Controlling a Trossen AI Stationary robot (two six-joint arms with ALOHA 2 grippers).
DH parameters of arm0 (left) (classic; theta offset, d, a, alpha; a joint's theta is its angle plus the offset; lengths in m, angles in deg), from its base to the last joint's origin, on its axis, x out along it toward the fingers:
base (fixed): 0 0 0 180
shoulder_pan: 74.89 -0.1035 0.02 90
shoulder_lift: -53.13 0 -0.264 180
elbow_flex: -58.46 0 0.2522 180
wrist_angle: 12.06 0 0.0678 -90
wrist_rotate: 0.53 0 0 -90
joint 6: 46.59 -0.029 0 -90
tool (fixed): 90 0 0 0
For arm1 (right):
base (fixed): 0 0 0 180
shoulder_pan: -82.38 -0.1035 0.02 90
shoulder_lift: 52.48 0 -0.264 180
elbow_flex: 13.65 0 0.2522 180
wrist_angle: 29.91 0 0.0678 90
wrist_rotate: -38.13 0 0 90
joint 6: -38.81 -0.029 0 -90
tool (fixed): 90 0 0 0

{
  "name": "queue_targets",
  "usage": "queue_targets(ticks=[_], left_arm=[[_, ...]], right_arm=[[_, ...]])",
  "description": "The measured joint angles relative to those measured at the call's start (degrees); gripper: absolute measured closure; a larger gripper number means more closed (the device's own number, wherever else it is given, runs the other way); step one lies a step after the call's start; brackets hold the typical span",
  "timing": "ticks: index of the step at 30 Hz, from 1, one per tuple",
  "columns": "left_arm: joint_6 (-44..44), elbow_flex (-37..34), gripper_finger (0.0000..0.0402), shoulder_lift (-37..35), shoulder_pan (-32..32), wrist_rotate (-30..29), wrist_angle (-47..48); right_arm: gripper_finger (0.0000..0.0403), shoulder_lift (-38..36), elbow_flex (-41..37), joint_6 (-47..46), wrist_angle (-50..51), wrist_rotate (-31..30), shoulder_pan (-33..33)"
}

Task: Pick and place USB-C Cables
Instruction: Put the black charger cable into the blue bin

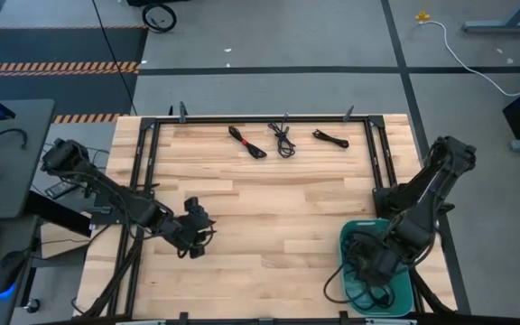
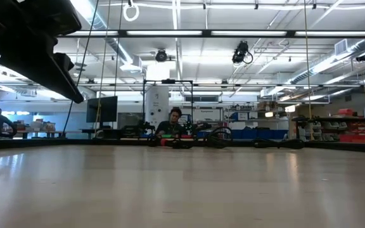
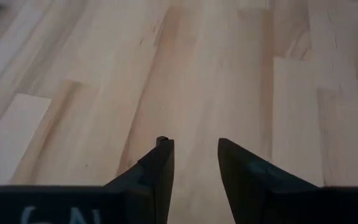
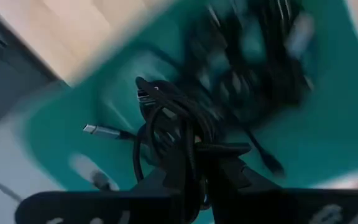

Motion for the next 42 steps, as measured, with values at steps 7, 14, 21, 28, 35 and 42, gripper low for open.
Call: queue_targets(ticks=[7, 14, 21, 28, 35, 42], left_arm=[[0.0, 0.0, 0.0271, 0.0, 0.4, -0.3, 0.1], [0.0, 0.0, 0.0273, 0.0, 0.4, -0.8, 0.1], [0.0, 0.0, 0.0275, 0.0, 0.4, -0.8, 0.1], [0.0, 0.0, 0.0276, 0.0, 0.4, -0.8, 0.1], [0.0, -0.1, 0.0276, 0.0, 0.4, -0.8, -0.6], [1.1, -0.1, 0.0276, 0.0, 0.3, -5.7, -2.4]], right_arm=[[0.0363, -3.9, -14.4, 7.2, -12.2, 14.6, 3.8], [0.0351, -3.4, -26.9, 12.9, -31.0, 23.1, 7.6], [0.0249, -1.5, -28.7, 13.0, -31.7, 24.9, 7.6], [0.0198, -2.2, -21.5, 10.5, -28.0, 27.6, 8.2], [0.0221, -3.0, -4.8, 11.2, -11.3, 10.2, 7.3], [0.0235, -2.7, 0.3, 23.7, -16.4, -39.9, 4.7]])
